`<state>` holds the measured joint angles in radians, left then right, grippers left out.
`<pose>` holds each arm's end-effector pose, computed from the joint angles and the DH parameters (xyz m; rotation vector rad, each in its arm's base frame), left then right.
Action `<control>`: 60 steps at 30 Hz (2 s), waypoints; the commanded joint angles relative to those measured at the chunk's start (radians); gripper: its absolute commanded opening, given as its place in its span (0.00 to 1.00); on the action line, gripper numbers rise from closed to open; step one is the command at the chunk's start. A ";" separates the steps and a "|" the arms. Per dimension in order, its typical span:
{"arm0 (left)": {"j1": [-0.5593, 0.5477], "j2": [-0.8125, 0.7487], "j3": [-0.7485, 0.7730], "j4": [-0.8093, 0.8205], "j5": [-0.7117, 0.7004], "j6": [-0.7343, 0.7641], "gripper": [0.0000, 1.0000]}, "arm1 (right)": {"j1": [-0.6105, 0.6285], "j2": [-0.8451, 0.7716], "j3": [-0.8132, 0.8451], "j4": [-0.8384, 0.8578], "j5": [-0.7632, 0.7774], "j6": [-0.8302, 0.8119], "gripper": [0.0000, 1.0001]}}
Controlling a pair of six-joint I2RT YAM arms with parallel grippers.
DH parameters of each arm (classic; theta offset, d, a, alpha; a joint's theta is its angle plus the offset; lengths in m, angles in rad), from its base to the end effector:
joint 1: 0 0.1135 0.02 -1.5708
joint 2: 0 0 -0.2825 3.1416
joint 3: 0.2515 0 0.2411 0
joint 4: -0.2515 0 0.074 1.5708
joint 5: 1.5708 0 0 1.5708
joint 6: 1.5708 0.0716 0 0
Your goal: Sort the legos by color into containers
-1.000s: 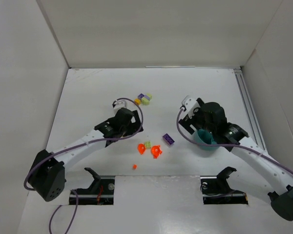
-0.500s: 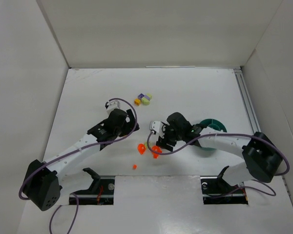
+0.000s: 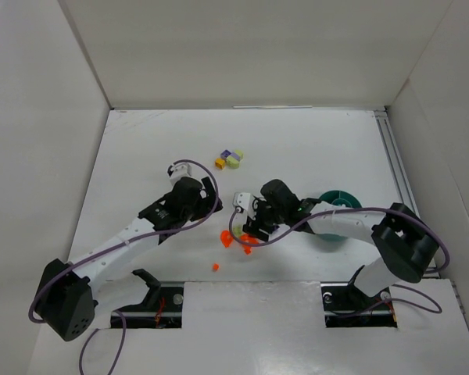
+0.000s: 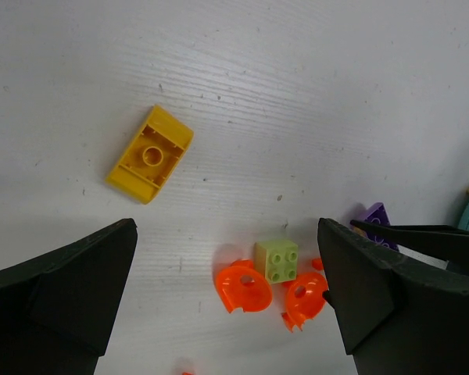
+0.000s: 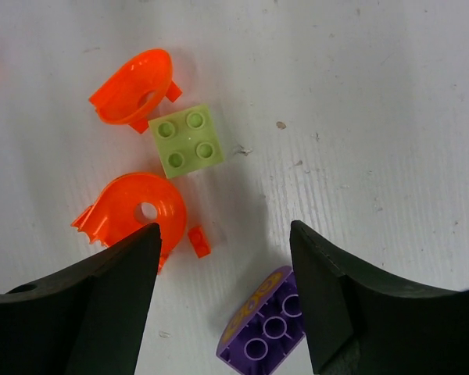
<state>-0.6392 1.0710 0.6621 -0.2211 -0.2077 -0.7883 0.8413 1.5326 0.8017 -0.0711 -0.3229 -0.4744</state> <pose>0.2007 -0.1308 0.2388 -0.2854 2.2265 -0.5696 0.1975 0.2550 0.1826 -1.5827 1.7914 0.5580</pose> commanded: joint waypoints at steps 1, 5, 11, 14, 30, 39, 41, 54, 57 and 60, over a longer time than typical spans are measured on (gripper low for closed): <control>0.003 -0.045 -0.012 0.026 -0.005 0.017 1.00 | 0.010 0.000 0.033 0.063 -0.051 0.023 0.72; 0.003 -0.045 -0.012 0.026 -0.006 0.026 1.00 | 0.021 -0.009 0.042 0.063 -0.071 0.042 0.70; 0.003 -0.045 -0.021 0.035 -0.006 0.026 1.00 | 0.031 0.064 0.051 0.063 -0.047 0.042 0.70; 0.003 -0.045 -0.032 0.035 -0.006 0.026 0.99 | 0.041 0.093 0.060 0.063 -0.047 0.042 0.70; 0.003 -0.025 -0.032 0.045 -0.006 0.026 0.98 | 0.061 0.106 0.034 0.073 -0.048 0.092 0.24; 0.003 -0.016 -0.032 0.054 0.004 0.035 0.98 | 0.061 -0.031 0.034 0.073 0.008 0.092 0.05; 0.003 -0.025 -0.032 0.054 0.004 0.035 0.98 | 0.061 -0.070 0.034 0.047 0.033 0.092 0.04; 0.003 -0.025 -0.051 0.121 0.083 0.095 0.98 | 0.061 -0.403 0.132 -0.515 0.839 0.329 0.00; 0.003 -0.025 -0.052 0.132 0.094 0.104 0.98 | 0.061 -0.486 0.142 -0.675 1.040 0.445 0.00; 0.003 -0.025 -0.052 0.143 0.103 0.115 0.96 | 0.052 -0.525 0.142 -0.737 1.117 0.531 0.00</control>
<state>-0.6392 1.0584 0.6209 -0.1169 -0.1261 -0.6994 0.8970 1.0256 0.9119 -0.6312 0.5716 -0.0895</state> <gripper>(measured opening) 0.967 0.072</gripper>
